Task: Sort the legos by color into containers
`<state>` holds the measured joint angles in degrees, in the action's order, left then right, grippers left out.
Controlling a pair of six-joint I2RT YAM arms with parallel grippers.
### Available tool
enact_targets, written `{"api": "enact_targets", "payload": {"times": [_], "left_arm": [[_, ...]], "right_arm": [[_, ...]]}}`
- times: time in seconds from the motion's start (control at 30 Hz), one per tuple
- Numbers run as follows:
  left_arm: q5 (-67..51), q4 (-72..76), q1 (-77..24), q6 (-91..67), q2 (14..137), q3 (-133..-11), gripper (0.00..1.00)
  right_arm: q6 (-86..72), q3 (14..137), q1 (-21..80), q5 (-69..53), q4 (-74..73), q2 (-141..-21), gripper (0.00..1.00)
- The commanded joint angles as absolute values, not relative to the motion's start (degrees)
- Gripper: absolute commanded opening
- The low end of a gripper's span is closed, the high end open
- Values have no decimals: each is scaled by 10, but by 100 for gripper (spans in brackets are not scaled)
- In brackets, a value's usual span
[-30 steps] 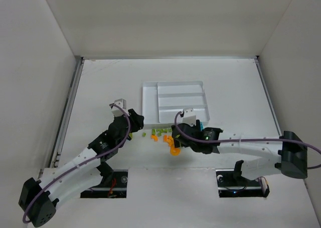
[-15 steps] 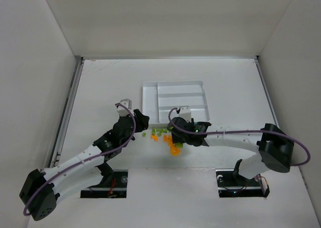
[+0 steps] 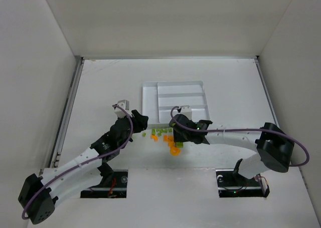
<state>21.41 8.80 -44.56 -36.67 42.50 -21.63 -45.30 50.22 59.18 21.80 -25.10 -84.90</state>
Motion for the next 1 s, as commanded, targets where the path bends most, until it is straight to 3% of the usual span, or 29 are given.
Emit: {"api": "enact_targets", "payload": {"times": [0.0,0.07,0.13,0.27,0.37,0.53,0.67,0.8,0.97], "left_arm": [[217,98,-448,-378,417,-209,43],[217,99,-448,-383,422,-209,43],[218,103,-449,-390,426,-208,43],[219,105,-452,-395,438,-217,43],[220,105,-456,-399,445,-227,44],[204,99,-460,-408,457,-261,48],[169,108,-469,-438,454,-293,55],[122,181,-476,-484,460,-305,61],[99,302,-472,-543,469,-282,65]], "right_arm": [[-456,492,585,197,-218,-851,52],[-451,490,583,189,-215,-855,58],[-448,488,583,189,-215,-856,54],[-452,473,583,214,-212,-819,30],[-447,463,576,224,-204,-783,20],[-426,441,543,227,-160,-660,19],[-421,408,475,101,-47,-580,21],[-468,390,415,-60,74,-570,21],[-538,383,383,-152,185,-591,21]]}}
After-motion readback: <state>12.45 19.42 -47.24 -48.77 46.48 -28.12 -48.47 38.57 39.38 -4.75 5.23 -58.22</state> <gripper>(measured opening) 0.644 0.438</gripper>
